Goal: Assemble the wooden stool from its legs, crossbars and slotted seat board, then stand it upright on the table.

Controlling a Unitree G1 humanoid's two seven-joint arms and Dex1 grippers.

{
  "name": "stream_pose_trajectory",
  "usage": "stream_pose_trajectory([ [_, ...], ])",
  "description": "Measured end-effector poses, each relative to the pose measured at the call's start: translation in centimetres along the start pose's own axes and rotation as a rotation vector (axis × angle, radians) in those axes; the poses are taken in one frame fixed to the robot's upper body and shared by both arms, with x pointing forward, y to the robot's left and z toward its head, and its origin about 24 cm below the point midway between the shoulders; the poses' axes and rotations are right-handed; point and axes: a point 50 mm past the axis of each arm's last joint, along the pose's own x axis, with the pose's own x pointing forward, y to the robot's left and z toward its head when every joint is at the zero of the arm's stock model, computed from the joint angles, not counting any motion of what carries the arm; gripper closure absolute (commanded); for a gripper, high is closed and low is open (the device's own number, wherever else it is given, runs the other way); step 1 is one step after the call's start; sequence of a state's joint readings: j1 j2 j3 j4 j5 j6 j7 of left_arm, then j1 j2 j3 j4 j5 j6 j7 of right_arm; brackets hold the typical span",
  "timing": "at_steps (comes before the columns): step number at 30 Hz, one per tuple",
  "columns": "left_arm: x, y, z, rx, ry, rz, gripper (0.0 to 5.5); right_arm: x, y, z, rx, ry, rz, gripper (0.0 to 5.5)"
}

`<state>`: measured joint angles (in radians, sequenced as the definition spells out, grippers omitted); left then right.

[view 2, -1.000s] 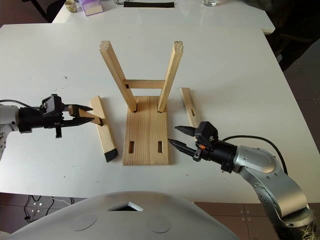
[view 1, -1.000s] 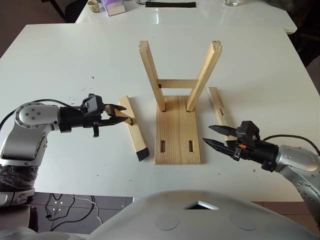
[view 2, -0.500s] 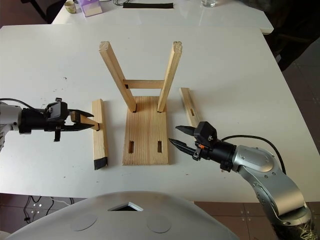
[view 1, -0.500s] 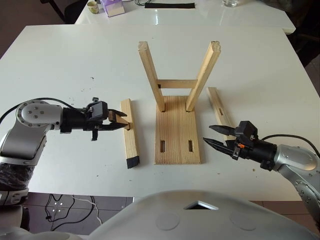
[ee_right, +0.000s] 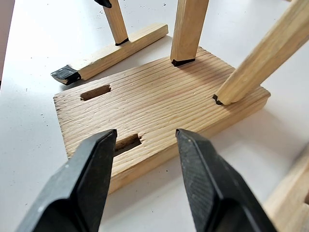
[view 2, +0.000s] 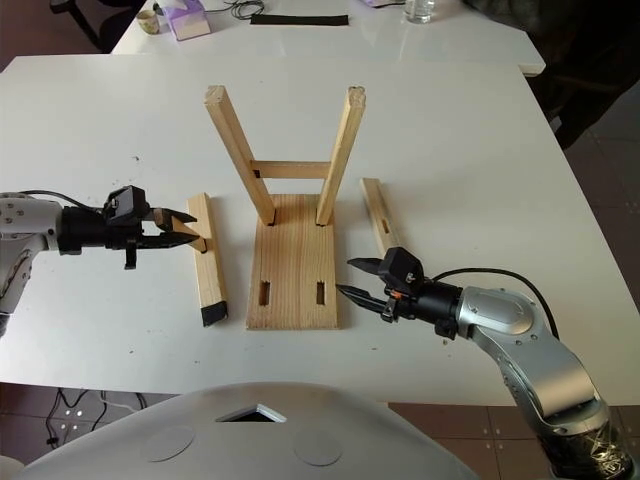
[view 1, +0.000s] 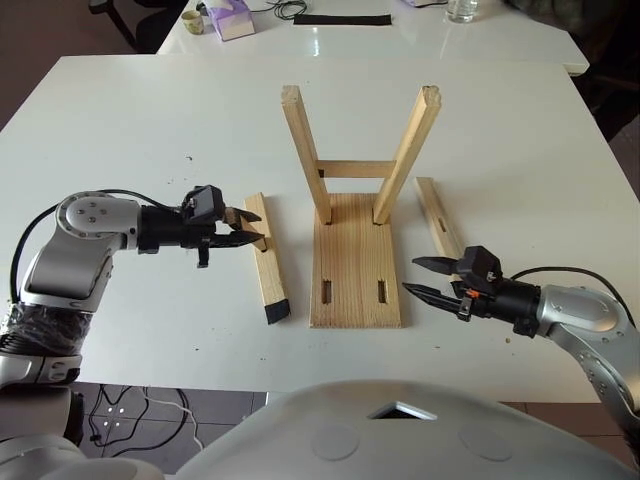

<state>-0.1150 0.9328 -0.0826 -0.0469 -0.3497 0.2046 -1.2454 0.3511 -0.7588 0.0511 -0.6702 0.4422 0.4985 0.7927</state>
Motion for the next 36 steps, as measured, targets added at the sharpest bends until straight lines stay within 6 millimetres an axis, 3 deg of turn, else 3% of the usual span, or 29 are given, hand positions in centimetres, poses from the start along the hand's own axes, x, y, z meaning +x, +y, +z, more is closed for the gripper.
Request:
stream_pose_trajectory([
  [3, 0.2, 0.1, 0.0, 0.007, 0.007, 0.006, 3.78, 0.0, -0.1, 0.0, -0.007, 0.002, -0.003, 3.25],
  [7, 2.0, -0.6, -2.9, -0.085, 0.090, 0.018, 3.20, 0.0, 0.0, 0.0, -0.005, 0.004, -0.005, 3.25],
  [11, 3.1, -0.7, -3.0, -0.091, 0.043, 0.058, 2.77, 0.0, -0.1, 0.0, -0.006, 0.003, -0.006, 3.25],
  [21, 3.0, -0.1, -4.0, 0.014, 0.010, 0.129, 2.77, 0.2, -0.3, -0.1, -0.014, 0.009, -0.022, 3.25],
  [29, 1.8, 2.4, -4.0, 0.170, 0.082, 0.165, 2.77, 0.6, -0.2, -0.3, -0.020, 0.006, -0.040, 3.25],
  [36, 0.7, 4.4, -3.3, 0.186, 0.098, 0.111, 2.77, 0.8, -0.3, -0.6, -0.017, 0.009, -0.047, 3.25],
])
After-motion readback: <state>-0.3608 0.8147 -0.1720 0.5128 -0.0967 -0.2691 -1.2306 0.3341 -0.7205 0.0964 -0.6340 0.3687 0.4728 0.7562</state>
